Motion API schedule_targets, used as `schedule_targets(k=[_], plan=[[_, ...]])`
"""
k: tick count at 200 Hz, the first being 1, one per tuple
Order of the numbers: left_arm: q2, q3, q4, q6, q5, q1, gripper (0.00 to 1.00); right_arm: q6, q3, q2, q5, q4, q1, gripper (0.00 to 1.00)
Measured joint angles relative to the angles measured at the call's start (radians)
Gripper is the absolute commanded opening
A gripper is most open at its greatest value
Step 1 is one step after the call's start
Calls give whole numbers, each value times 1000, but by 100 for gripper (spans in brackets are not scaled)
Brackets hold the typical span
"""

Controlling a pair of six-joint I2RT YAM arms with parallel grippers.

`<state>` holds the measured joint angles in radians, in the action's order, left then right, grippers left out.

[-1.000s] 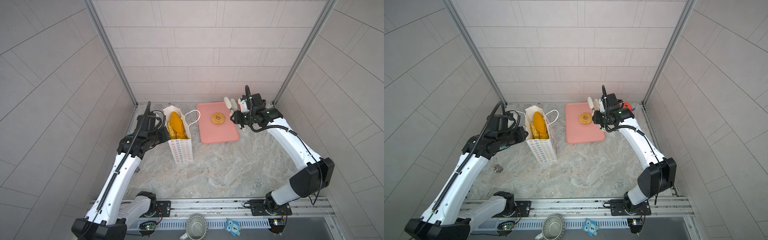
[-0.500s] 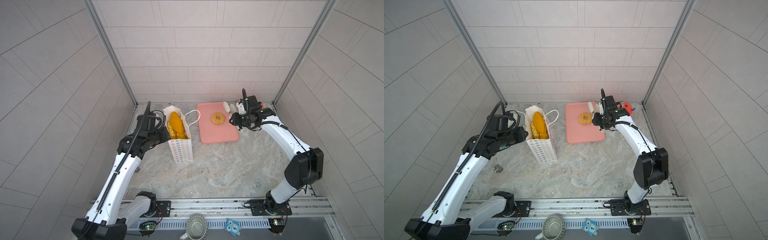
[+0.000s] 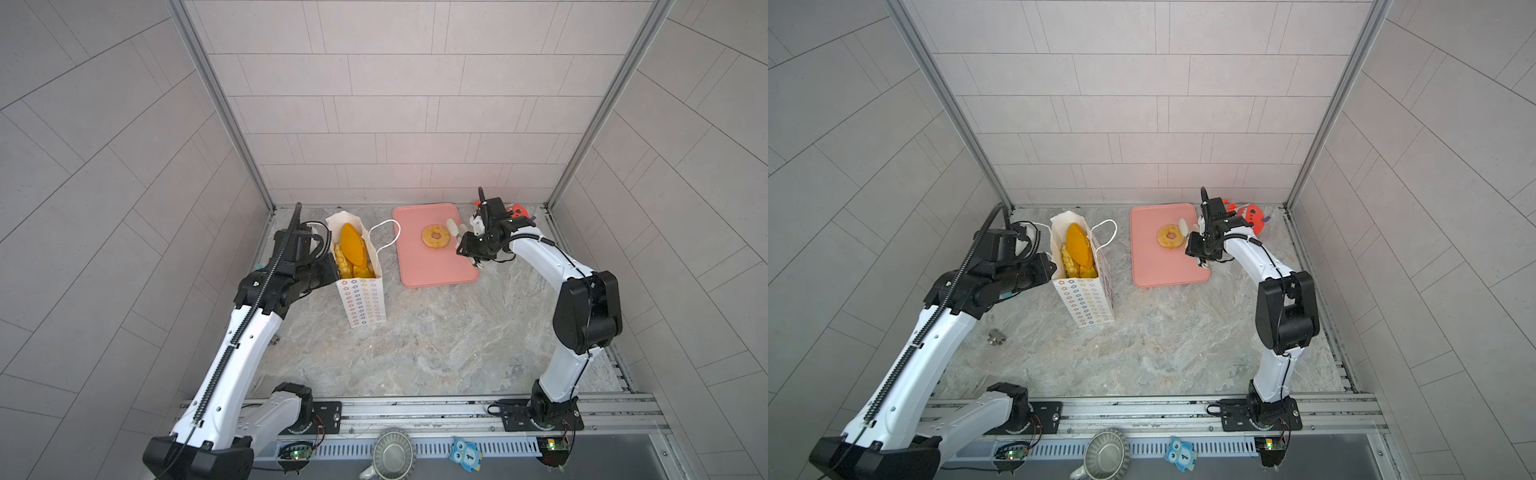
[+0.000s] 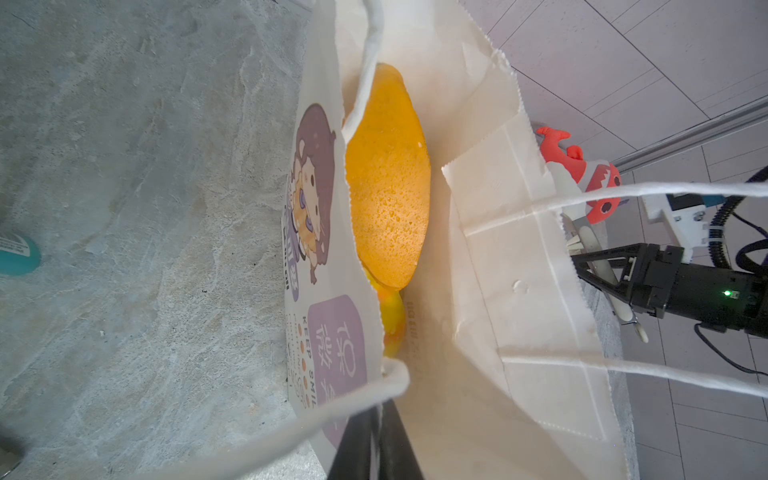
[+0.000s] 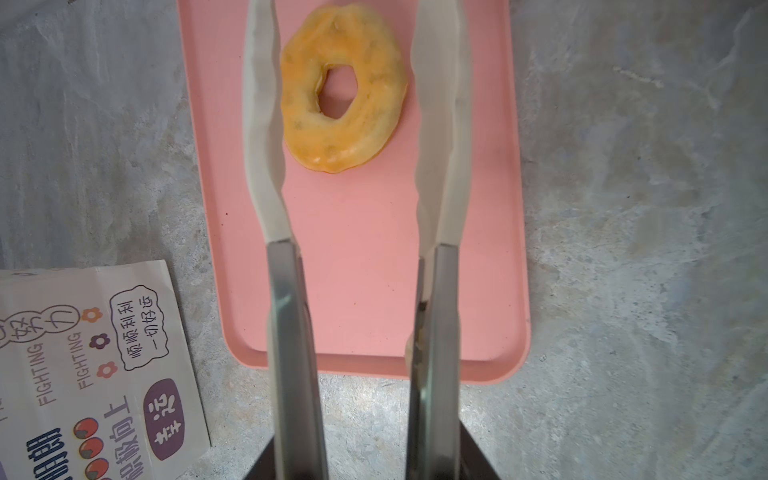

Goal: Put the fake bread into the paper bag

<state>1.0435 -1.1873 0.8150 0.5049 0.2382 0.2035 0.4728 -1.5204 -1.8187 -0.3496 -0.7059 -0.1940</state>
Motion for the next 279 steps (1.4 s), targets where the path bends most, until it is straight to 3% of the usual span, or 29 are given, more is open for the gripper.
schedule_targets(k=[72,279], plan=[[0,0,0,0,0,0,10,2,-41,-111,-47,-1,13,47],[0,0,1,-3,-7,0,10,33,-122,-242,-93,15,13,43]])
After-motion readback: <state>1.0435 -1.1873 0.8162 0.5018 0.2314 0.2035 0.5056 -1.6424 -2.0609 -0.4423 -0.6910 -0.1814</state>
